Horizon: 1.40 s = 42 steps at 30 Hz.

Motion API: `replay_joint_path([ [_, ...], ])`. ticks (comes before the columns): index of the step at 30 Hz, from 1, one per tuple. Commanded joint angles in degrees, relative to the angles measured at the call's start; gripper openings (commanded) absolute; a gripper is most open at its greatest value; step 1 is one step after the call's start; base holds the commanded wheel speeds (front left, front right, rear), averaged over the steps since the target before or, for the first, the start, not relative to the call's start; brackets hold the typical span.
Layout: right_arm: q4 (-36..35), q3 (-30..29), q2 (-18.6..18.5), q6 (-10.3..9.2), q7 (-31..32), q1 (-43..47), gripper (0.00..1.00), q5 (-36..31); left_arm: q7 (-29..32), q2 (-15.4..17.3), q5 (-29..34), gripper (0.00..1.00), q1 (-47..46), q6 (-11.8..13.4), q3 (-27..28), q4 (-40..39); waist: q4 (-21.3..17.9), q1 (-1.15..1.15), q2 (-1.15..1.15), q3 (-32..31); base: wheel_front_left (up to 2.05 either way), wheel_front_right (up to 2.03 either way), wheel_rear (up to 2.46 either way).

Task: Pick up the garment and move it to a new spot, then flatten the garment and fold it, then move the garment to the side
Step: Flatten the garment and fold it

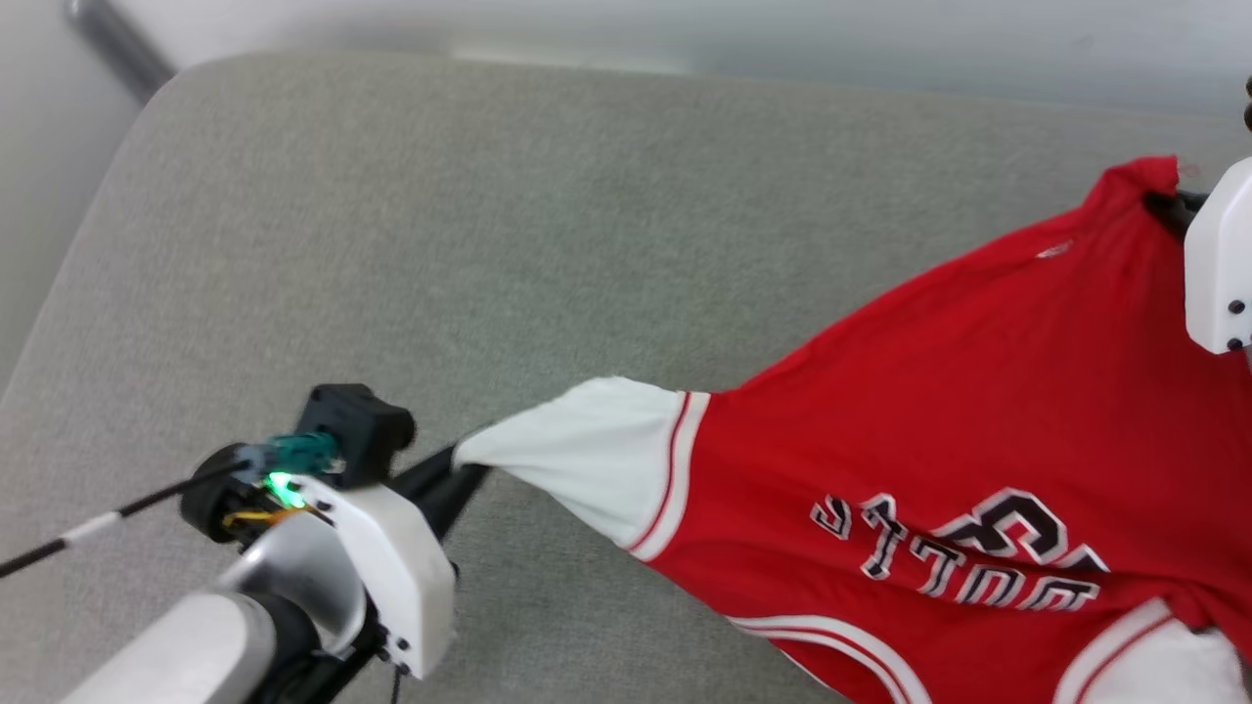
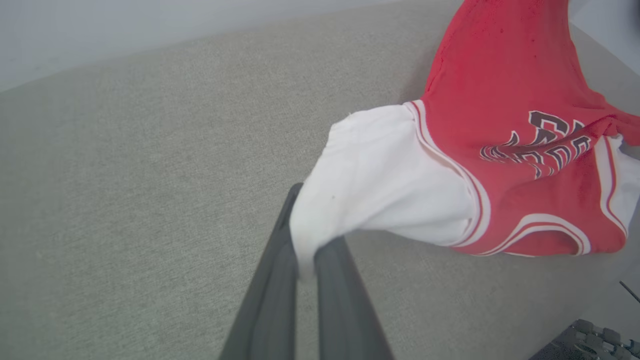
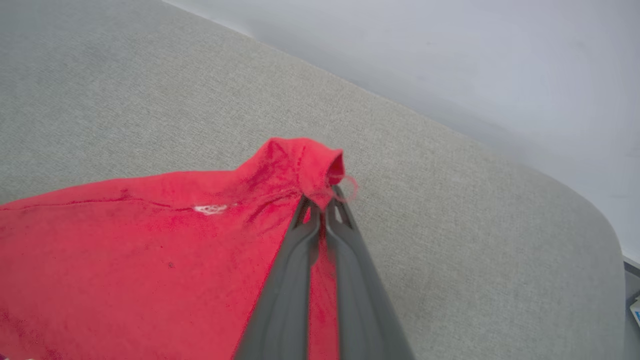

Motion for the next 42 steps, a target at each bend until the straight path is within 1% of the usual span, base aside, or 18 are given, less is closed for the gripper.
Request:
replay_joint_path([
  [1, -0.68, 0.14, 0.1, -0.04, -0.96, -0.09, 0.0, 0.58, -0.67, 0.77, 0.38, 0.0, -0.46, 0.51, 0.9, -0.25, -3.57, -0.01, 0.0, -4.0, 0.0, 0.0, 0.0],
  [4, -3.24, 0.57, -0.75, -0.04, -3.8, 0.87, 0.0, 1.5, -3.08, 1.8, 0.56, 0.0, -0.5, 2.13, 3.95, -1.13, -5.5, -0.01, 0.0, -6.52, 0.0, 0.0, 0.0],
  [9, -8.72, -0.07, -0.5, -0.04, -8.45, 2.12, 0.0, 3.17, -7.36, 3.57, 0.71, 0.0, -0.05, 4.99, 9.59, -3.28, -8.89, -0.01, 0.0, -9.53, 0.0, 0.0, 0.0],
  [14, -15.01, -1.32, 0.36, -0.04, -12.21, 3.07, 0.0, 3.73, -10.8, 6.6, 2.71, 0.0, -0.09, 7.53, 14.77, -6.57, -12.18, -0.01, 0.0, -11.07, 0.0, 0.0, 0.0],
  [19, -20.05, -4.91, 1.91, -0.04, -14.77, 3.96, 0.0, 3.59, -12.48, 8.86, 3.4, 0.0, -2.87, 9.01, 19.65, -9.77, -14.07, -0.01, 0.0, -11.61, 0.0, 0.0, 0.0],
  [24, -24.23, -7.75, 4.03, -0.04, -16.43, 3.95, 0.0, 2.19, -12.96, 10.34, 4.01, 0.0, -7.09, 9.76, 23.31, -11.48, -15.68, -0.01, 0.0, -11.66, 0.0, 0.0, 0.0],
  [29, -28.28, -9.27, 5.65, -0.04, -16.73, 2.85, 0.0, 0.91, -12.09, 12.03, 5.31, 0.0, -12.39, 9.67, 25.01, -11.78, -16.81, -0.01, 0.0, -10.74, 0.0, 0.0, 0.0],
  [33, -30.95, -10.72, 7.0, -0.04, -16.33, 1.31, 0.0, -0.18, -10.53, 13.44, 6.33, 0.0, -17.29, 8.79, 25.27, -10.88, -17.33, -0.01, 0.0, -8.8, 0.0, 0.0, 0.0],
  [35, -31.97, -11.67, 7.51, -0.04, -16.22, 0.17, 0.0, -0.85, -9.44, 14.31, 6.66, 0.0, -20.08, 8.04, 25.09, -10.15, -17.41, -0.01, 0.0, -7.3, 0.0, 0.0, 0.0],
  [37, -32.57, -12.34, 7.7, -0.04, -15.87, -0.9, 0.0, -1.51, -8.57, 14.49, 6.43, 0.0, -23.11, 7.26, 24.88, -9.12, -17.38, -0.01, 0.0, -5.57, 0.0, 0.0, 0.0],
  [42, -31.6, -12.37, 6.64, -0.04, -15.54, -5.79, 0.0, -2.79, -6.03, 14.73, 5.48, 0.0, -32.04, 3.88, 23.82, -4.54, -17.09, -0.01, 0.0, 0.09, 0.0, 0.0, 0.0],
])
